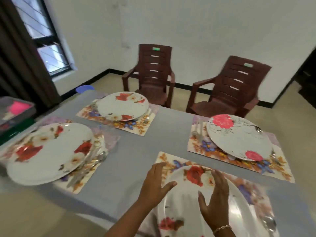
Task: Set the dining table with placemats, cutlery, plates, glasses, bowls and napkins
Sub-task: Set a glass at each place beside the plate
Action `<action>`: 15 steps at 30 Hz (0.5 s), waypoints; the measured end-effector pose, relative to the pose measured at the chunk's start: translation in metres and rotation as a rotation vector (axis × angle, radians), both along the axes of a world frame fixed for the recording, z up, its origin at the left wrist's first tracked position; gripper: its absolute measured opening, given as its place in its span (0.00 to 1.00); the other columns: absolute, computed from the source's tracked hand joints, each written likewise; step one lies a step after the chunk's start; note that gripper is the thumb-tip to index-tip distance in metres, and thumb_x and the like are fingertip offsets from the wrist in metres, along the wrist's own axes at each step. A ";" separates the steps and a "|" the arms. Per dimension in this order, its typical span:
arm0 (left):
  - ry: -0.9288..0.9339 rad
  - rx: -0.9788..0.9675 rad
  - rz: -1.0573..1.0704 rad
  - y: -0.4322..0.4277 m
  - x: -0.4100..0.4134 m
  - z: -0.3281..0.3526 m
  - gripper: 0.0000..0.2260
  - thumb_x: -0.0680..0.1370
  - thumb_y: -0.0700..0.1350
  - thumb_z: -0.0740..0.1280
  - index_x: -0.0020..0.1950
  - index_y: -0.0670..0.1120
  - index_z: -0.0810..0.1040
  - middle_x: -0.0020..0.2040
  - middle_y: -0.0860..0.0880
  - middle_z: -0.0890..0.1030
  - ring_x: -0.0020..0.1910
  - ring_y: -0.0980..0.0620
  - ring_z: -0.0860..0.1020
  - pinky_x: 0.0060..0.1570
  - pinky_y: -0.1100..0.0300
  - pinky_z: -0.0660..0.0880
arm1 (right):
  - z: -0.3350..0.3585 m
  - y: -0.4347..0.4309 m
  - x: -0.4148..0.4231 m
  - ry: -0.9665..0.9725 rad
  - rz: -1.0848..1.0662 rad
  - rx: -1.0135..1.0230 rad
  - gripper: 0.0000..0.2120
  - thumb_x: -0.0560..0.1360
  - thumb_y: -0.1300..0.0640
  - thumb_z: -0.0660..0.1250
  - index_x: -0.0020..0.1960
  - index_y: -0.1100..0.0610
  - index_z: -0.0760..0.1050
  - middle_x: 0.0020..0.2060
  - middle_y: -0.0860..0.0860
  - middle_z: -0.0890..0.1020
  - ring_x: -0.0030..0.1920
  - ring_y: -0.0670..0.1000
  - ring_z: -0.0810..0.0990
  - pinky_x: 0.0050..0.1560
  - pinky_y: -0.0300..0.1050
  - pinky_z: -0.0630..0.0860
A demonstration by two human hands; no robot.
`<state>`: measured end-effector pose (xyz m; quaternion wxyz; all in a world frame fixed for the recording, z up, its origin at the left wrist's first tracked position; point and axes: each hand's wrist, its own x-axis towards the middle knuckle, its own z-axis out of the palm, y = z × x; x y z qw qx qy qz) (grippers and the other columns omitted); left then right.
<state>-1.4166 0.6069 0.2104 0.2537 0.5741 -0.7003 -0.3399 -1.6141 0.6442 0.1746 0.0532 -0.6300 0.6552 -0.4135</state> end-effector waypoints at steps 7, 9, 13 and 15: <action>-0.008 -0.091 0.266 0.015 0.207 -0.001 0.38 0.70 0.72 0.57 0.72 0.51 0.59 0.71 0.54 0.63 0.70 0.56 0.62 0.67 0.66 0.59 | 0.003 -0.043 0.224 0.023 0.418 0.032 0.32 0.65 0.53 0.63 0.68 0.51 0.60 0.62 0.53 0.72 0.63 0.52 0.66 0.69 0.29 0.49; 0.004 -0.101 0.355 0.023 0.269 -0.003 0.47 0.63 0.80 0.47 0.72 0.50 0.60 0.71 0.53 0.64 0.70 0.55 0.62 0.66 0.68 0.58 | 0.006 -0.054 0.295 0.049 0.555 0.033 0.30 0.66 0.50 0.60 0.67 0.50 0.60 0.61 0.52 0.72 0.62 0.51 0.66 0.68 0.33 0.54; -0.017 -0.123 0.576 0.036 0.363 0.008 0.42 0.68 0.73 0.60 0.74 0.49 0.59 0.73 0.52 0.62 0.72 0.55 0.60 0.69 0.67 0.55 | 0.018 -0.074 0.412 0.034 0.717 0.023 0.28 0.66 0.52 0.62 0.66 0.51 0.62 0.59 0.55 0.75 0.60 0.50 0.67 0.62 0.44 0.66; -0.036 -0.131 0.658 0.045 0.410 0.006 0.34 0.73 0.62 0.65 0.74 0.49 0.59 0.74 0.52 0.62 0.73 0.54 0.60 0.70 0.64 0.56 | 0.021 -0.082 0.467 0.032 0.813 0.039 0.27 0.68 0.51 0.60 0.66 0.51 0.62 0.60 0.55 0.75 0.61 0.50 0.67 0.63 0.45 0.67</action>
